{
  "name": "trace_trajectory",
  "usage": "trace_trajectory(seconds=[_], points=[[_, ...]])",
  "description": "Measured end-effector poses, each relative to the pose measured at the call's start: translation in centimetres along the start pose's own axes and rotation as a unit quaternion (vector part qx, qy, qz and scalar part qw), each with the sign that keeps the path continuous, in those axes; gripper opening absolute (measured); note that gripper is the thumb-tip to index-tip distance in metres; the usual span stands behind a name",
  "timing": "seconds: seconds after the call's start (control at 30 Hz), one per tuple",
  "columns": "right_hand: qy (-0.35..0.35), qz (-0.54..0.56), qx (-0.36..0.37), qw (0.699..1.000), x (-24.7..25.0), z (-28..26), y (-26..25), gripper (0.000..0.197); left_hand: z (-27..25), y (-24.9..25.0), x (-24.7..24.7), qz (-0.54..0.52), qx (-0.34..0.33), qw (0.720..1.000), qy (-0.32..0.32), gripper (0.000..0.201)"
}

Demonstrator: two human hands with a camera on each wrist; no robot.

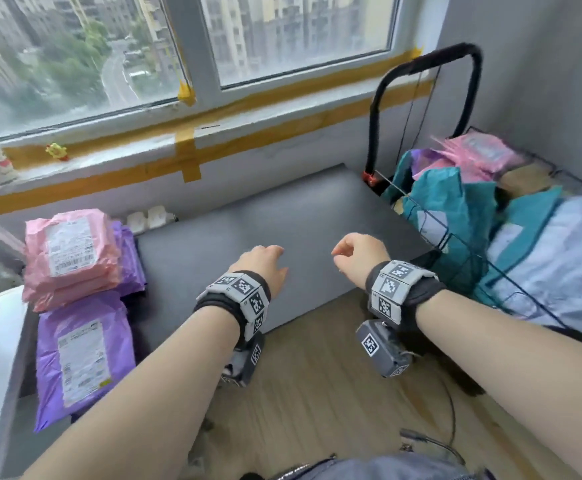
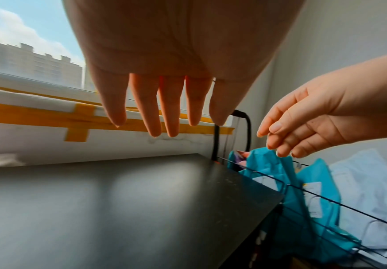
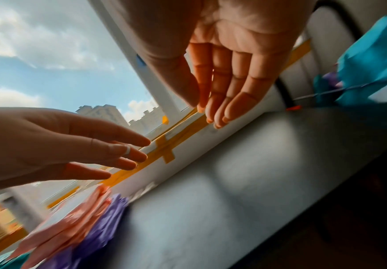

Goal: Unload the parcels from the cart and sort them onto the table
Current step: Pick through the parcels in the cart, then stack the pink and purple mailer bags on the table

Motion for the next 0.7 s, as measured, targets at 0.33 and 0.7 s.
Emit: trace_trajectory(seconds=[0.33, 0.7], points=[[0.114, 0.033, -0.087, 0.989, 16.3, 1.2, 16.2, 0.014, 8.3, 20.8, -1.6, 0.003, -0.126, 0.992, -0.011, 0.046], [0.175, 0.083, -0.145, 0.97, 24.4, 6.4, 22.5, 0.013, 18.5, 30.0, -1.3, 0.027, -0.203, 0.978, -0.029, 0.039]])
Point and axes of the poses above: each hand's wrist, its own z-axis towards the middle knuckle, its own x-axis out of the back of the hand, y = z × x, the point moved 7 cm from there along z, towards the middle knuckle, and after that the axes turned 13 degrees about -x, right-handed, at the moved point
